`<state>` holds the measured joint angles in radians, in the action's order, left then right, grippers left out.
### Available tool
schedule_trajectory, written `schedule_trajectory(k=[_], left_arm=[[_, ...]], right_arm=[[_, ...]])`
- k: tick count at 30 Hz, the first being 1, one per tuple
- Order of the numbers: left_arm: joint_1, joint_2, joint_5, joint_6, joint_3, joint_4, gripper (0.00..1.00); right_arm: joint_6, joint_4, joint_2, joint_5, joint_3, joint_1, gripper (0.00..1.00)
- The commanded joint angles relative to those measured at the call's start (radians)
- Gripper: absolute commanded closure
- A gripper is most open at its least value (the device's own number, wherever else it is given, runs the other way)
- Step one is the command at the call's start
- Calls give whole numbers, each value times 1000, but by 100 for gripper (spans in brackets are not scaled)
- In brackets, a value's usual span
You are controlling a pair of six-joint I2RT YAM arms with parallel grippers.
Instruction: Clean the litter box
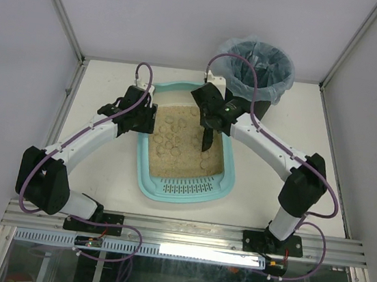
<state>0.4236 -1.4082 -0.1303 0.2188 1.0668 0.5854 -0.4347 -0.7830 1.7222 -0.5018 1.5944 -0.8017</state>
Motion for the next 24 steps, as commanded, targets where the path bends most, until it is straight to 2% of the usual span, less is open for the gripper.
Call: schedule_trajectory(k=[1, 9, 24], left_arm=[[17, -14, 130, 7, -8, -75, 55], [17, -14, 130, 5, -9, -75, 55], [17, -14, 143, 2, -9, -75, 57]], right_arm=[[-32, -58, 21, -10, 51, 4, 100], [-101, 14, 13, 139, 2, 28, 100], [-233, 380, -154, 383, -324, 81, 100]])
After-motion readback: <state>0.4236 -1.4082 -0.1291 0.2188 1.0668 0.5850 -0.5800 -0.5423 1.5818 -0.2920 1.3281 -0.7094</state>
